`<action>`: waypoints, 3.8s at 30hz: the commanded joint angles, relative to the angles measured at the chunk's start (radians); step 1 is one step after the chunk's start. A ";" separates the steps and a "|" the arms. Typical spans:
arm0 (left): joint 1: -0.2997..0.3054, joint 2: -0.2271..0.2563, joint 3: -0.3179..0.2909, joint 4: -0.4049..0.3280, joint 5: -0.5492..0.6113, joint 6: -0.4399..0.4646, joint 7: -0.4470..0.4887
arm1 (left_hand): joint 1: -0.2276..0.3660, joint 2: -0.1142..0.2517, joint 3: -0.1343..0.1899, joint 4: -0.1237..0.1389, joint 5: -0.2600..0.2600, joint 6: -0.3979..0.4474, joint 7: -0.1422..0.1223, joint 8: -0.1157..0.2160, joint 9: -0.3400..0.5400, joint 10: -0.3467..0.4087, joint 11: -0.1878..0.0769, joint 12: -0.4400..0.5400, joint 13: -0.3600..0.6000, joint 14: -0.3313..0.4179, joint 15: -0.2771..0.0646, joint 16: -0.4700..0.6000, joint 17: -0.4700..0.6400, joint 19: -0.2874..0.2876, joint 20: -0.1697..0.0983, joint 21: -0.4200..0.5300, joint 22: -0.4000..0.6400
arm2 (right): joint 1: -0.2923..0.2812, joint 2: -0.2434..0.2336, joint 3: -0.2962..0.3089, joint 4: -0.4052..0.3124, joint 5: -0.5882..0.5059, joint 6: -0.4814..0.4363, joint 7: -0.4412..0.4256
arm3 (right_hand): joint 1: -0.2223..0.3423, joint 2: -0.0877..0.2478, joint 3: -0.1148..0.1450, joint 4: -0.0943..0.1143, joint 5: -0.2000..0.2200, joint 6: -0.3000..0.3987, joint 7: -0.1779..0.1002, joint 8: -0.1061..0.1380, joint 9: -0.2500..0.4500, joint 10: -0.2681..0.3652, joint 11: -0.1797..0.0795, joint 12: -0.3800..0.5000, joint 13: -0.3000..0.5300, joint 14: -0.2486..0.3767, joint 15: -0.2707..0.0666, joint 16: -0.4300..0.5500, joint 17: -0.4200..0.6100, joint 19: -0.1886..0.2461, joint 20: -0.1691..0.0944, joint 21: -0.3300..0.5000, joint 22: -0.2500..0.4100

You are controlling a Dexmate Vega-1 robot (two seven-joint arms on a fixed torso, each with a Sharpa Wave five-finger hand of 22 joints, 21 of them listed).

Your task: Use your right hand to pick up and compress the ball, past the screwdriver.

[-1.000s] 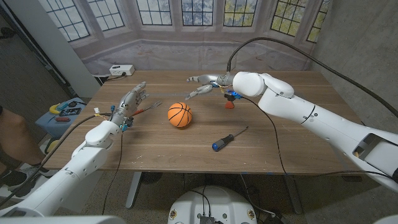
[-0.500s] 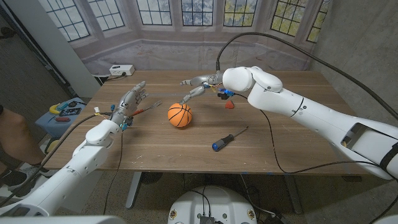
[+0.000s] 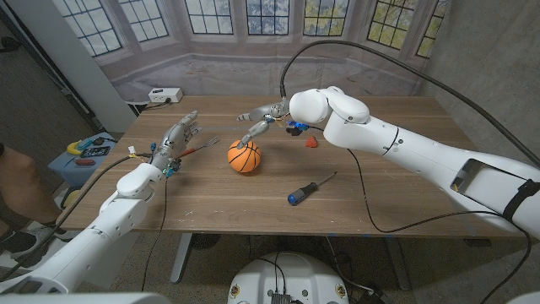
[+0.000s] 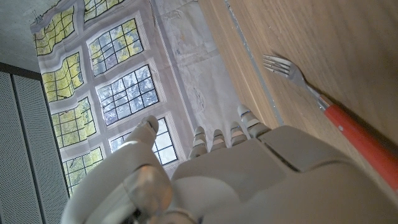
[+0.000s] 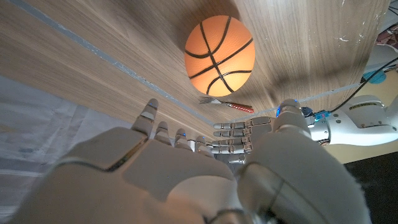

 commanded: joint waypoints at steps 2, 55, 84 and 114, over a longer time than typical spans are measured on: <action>0.006 -0.006 0.003 0.000 -0.006 -0.001 0.001 | -0.002 0.007 0.010 0.000 0.006 -0.006 -0.003 0.007 0.002 -0.006 -0.003 0.006 0.003 -0.002 0.008 0.006 0.002 0.008 0.006 -0.002 0.003 | 0.039 0.041 -0.072 0.018 -0.104 -0.007 0.013 | 0.008 -0.011 -0.002 -0.003 0.011 -0.051 0.000 0.003 -0.001 -0.048 0.008 0.003 0.001 -0.030 0.006 0.002 0.001 -0.007 0.001 0.005 0.003; 0.003 -0.036 0.022 -0.004 -0.006 0.019 0.030 | -0.032 0.008 0.014 0.023 0.003 -0.010 -0.019 0.007 0.002 -0.001 -0.009 0.008 0.002 0.004 0.007 0.010 0.007 0.022 0.005 -0.021 0.004 | 0.024 0.157 -0.139 0.200 -0.358 0.220 0.029 | 0.065 -0.068 0.002 -0.008 0.093 -0.142 -0.001 0.025 0.012 -0.062 0.072 0.037 0.029 0.026 0.004 0.039 0.011 0.051 -0.001 0.028 0.007; 0.000 -0.050 0.044 -0.034 0.010 0.051 0.066 | -0.048 0.004 0.014 0.033 0.002 -0.005 -0.025 0.009 0.001 -0.003 -0.013 0.007 0.001 0.006 0.004 0.010 0.006 0.027 0.004 -0.031 0.004 | -0.014 0.150 -0.113 0.293 -0.423 0.359 -0.094 | 0.184 -0.081 0.067 -0.019 0.058 -0.111 0.010 0.046 0.026 -0.015 0.081 0.120 0.114 0.164 0.002 0.084 0.055 0.212 -0.004 0.061 0.013; -0.001 -0.053 0.051 -0.036 0.006 0.061 0.060 | -0.064 -0.006 0.012 0.037 0.001 -0.009 -0.037 0.007 0.001 0.001 -0.018 0.008 0.000 0.010 0.002 0.008 0.003 0.035 0.005 -0.041 0.004 | -0.019 0.185 -0.121 0.378 -0.421 0.408 -0.134 | 0.255 -0.099 0.111 -0.016 0.025 0.029 0.046 0.093 0.047 0.071 0.018 0.266 0.248 0.268 -0.022 0.111 0.129 0.289 -0.005 0.062 0.016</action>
